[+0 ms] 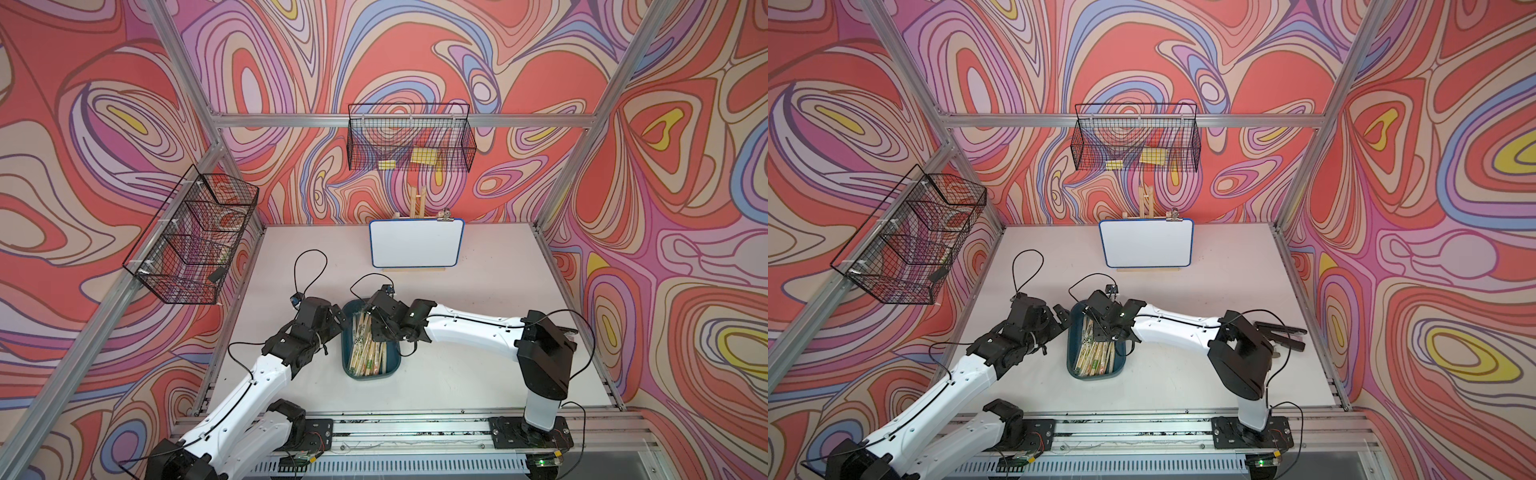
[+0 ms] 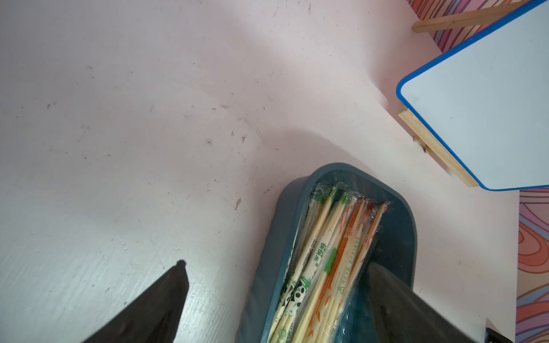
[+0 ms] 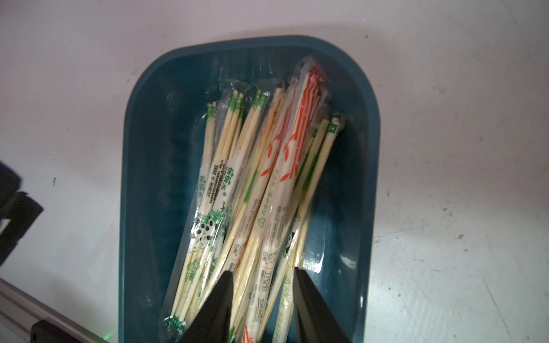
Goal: Take the paired disposable chopsticks out of the storage box
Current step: Pick up the paired disposable chopsticks from the storage box.
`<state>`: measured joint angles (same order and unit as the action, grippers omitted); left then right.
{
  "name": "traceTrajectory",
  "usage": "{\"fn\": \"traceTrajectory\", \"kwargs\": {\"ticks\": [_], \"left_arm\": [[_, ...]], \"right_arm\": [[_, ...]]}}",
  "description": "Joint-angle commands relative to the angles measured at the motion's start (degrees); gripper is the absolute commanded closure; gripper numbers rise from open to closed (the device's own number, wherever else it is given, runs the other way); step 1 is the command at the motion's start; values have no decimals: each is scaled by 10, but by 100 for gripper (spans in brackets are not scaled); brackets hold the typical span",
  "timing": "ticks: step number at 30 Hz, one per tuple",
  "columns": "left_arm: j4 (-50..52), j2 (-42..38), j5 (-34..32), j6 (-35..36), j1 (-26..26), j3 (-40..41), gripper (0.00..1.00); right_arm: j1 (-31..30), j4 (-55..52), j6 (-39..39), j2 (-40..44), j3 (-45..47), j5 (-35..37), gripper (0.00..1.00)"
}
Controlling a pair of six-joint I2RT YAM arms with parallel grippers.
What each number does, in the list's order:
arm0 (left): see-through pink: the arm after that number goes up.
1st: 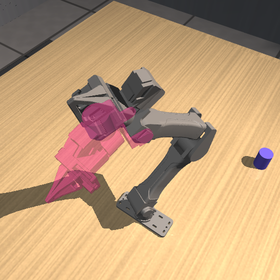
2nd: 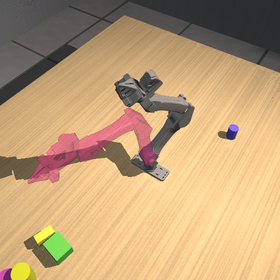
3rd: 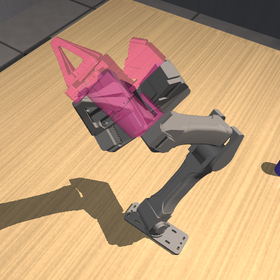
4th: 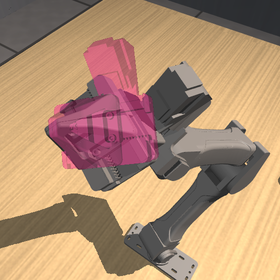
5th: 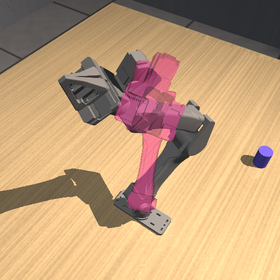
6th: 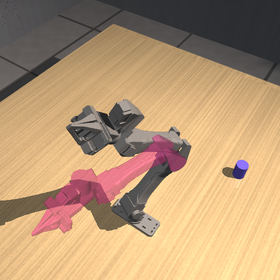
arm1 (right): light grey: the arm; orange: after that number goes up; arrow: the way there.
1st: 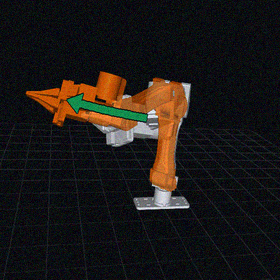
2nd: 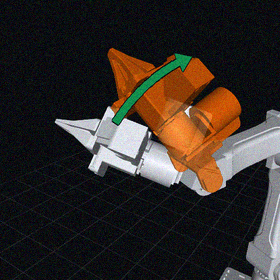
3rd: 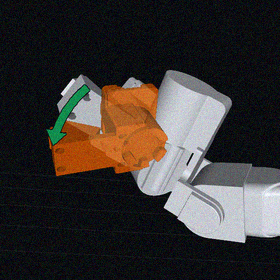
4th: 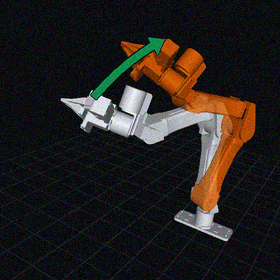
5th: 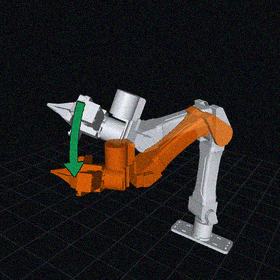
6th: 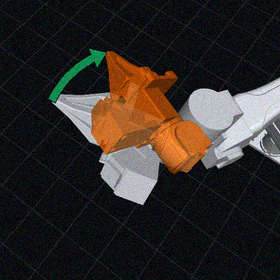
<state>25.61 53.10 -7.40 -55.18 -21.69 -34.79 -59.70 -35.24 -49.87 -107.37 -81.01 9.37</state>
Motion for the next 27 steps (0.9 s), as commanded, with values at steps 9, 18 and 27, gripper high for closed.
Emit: {"fn": "traceTrajectory", "kwargs": {"ticks": [9, 18, 27], "left_arm": [[39, 15, -25, 48, 15, -14, 0], [33, 18, -12, 55, 30, -5, 0], [25, 22, -2, 59, 36, -3, 0]], "right_arm": [[-3, -12, -20, -44, -34, 38, 72], [-1, -27, -16, -78, -73, 62, 71], [13, -19, -16, -90, -71, 59, 71]]}}
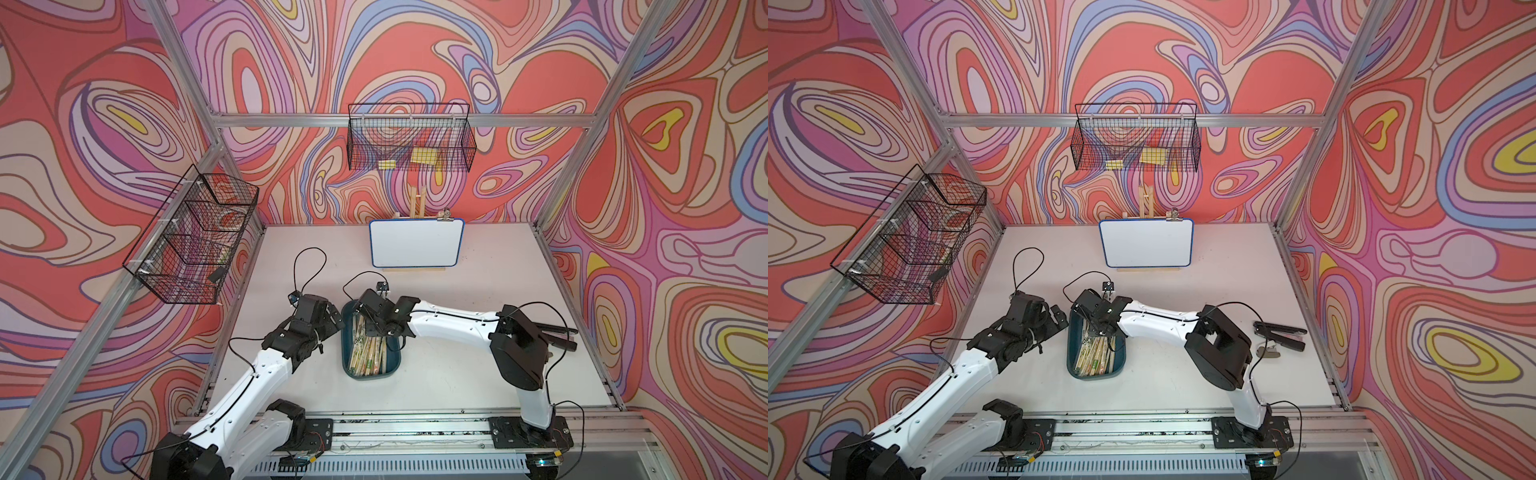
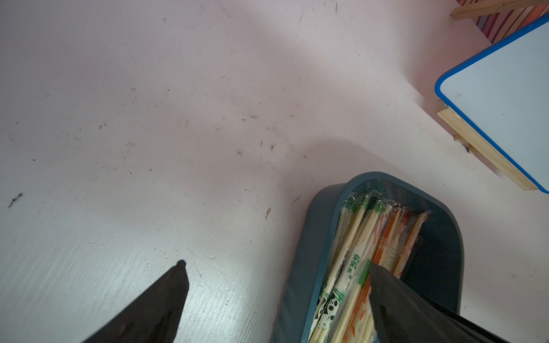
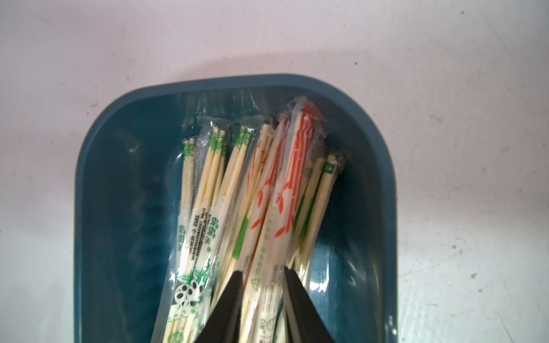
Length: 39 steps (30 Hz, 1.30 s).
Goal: Take the paired disposable chopsticks out of the storage box
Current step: Pick up the paired disposable chopsticks from the storage box.
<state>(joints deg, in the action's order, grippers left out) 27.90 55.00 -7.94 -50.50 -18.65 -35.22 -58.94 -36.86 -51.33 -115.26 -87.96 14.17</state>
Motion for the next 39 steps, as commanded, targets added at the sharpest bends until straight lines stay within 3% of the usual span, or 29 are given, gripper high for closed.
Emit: {"fn": "traceTrajectory", "kwargs": {"ticks": [1, 34, 39], "left_arm": [[1, 4, 5, 12, 5, 2, 0], [-24, 17, 27, 6, 6, 19, 0], [-24, 17, 28, 5, 5, 20, 0]], "right_arm": [[7, -1, -1, -13, 0, 9, 71], [17, 35, -5, -55, 12, -21, 74], [17, 37, -6, -48, 16, -22, 78]]}}
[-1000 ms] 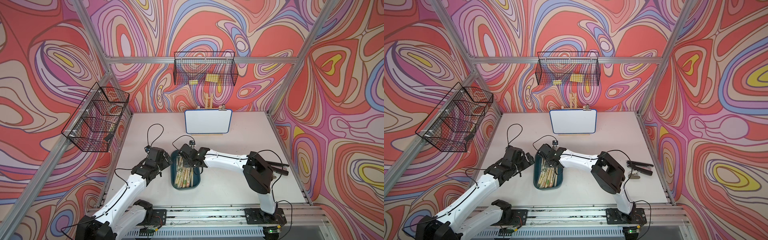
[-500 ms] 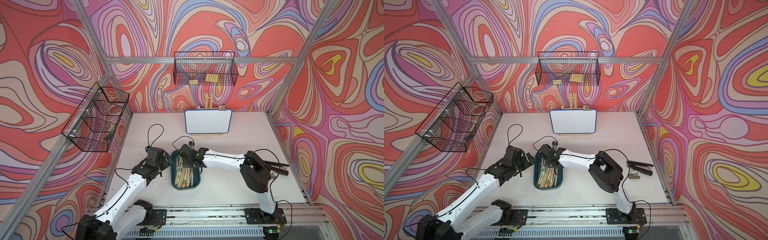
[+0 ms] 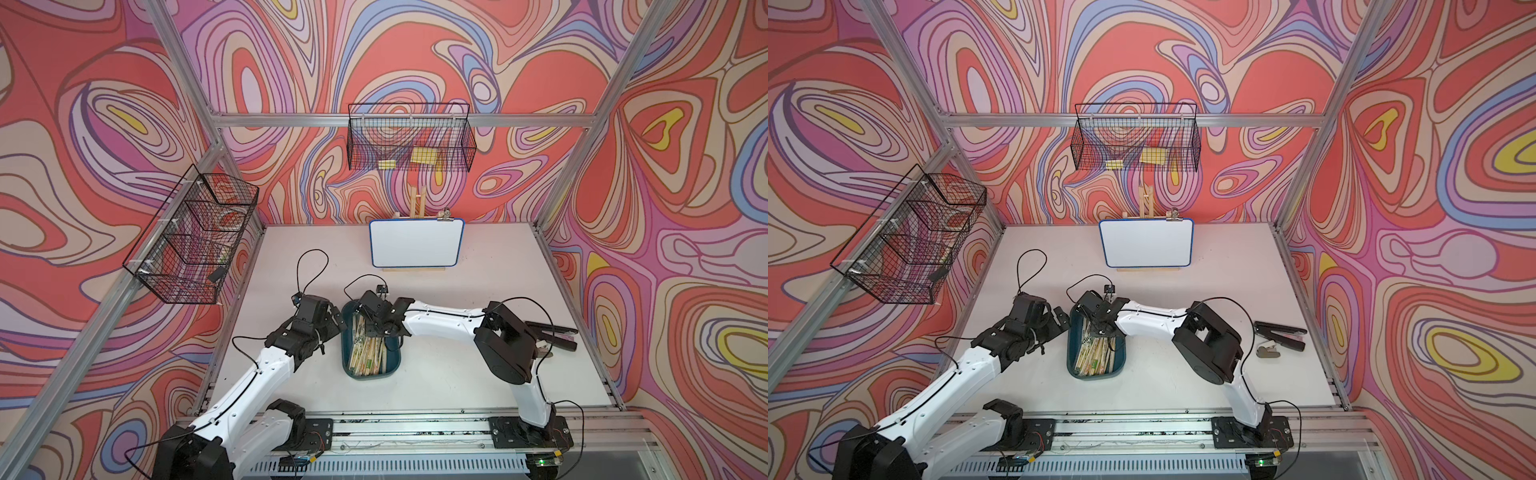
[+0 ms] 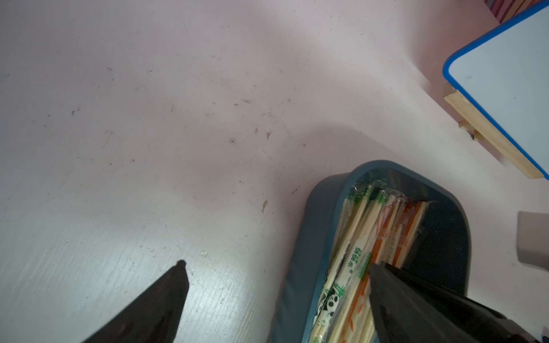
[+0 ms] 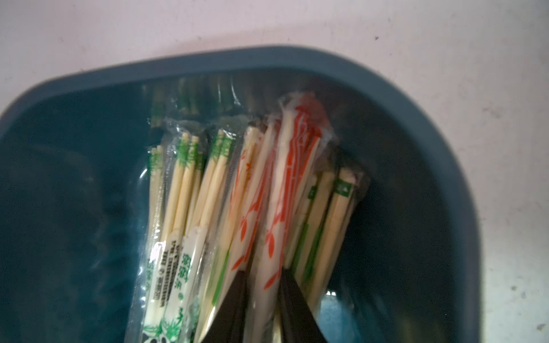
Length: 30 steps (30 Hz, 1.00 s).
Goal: Take the paired disposable chopsticks out of the storage box
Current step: Pick up the paired disposable chopsticks from the storage box.
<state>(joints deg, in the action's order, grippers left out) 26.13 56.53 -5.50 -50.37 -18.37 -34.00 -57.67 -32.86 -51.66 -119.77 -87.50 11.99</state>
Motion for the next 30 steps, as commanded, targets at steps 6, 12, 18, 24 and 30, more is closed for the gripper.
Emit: {"fn": "traceTrajectory", "kwargs": {"ticks": [6, 12, 18, 24, 30], "left_arm": [[-9, 2, 8, 2, 3, 7, 0], [-11, 3, 12, 1, 3, 7, 0], [-13, 5, 13, 1, 3, 8, 0], [-14, 8, 15, 0, 3, 7, 0], [-16, 8, 15, -1, 3, 9, 0]], "right_arm": [[5, -2, -3, 13, 19, -3, 82], [5, 0, -2, 26, 22, -7, 78], [5, 3, -4, 34, 27, -11, 65], [4, 13, -5, 42, 34, -16, 69], [5, 22, -5, 46, 37, -24, 77]]}}
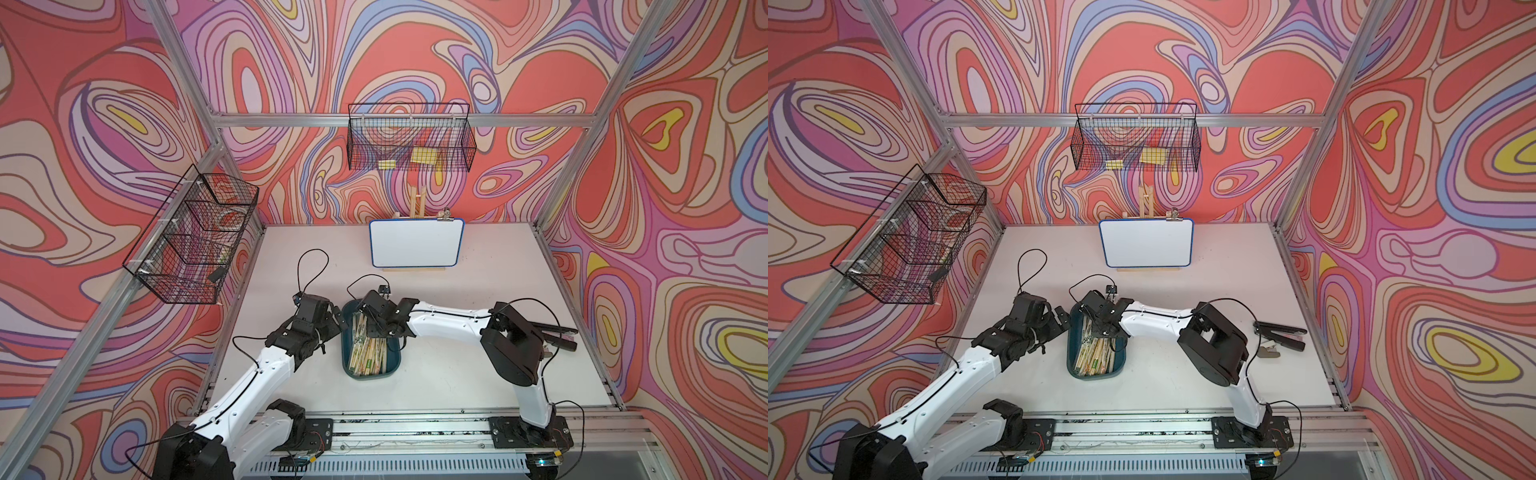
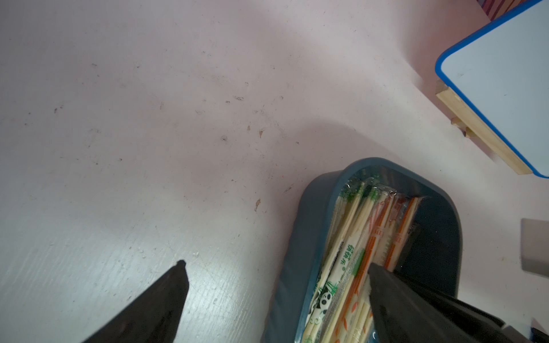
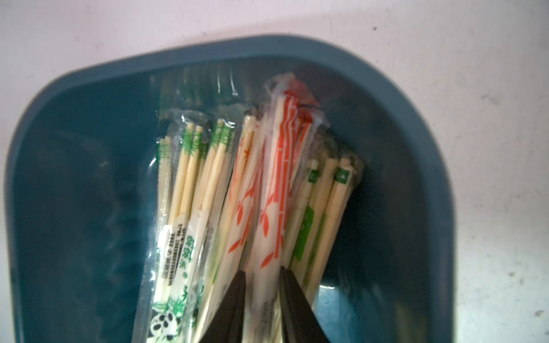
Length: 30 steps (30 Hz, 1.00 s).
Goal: Take the paired disposable chopsticks out of the storage box
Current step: Pick up the paired disposable chopsticks from the storage box.
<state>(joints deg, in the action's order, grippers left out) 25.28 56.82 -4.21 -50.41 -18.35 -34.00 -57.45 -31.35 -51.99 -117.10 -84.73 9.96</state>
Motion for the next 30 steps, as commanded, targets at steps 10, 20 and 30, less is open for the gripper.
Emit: {"fn": "traceTrajectory", "kwargs": {"ticks": [10, 20, 30], "left_arm": [[-13, 11, 8, -3, 3, 10, 0], [-12, 11, 16, 1, 3, 2, 0], [16, 7, 44, 41, 2, -33, 0]], "right_arm": [[2, 8, -1, 27, 11, -5, 92], [2, 0, -1, 67, 18, 3, 100], [2, -7, 24, 117, 3, 3, 100]]}}
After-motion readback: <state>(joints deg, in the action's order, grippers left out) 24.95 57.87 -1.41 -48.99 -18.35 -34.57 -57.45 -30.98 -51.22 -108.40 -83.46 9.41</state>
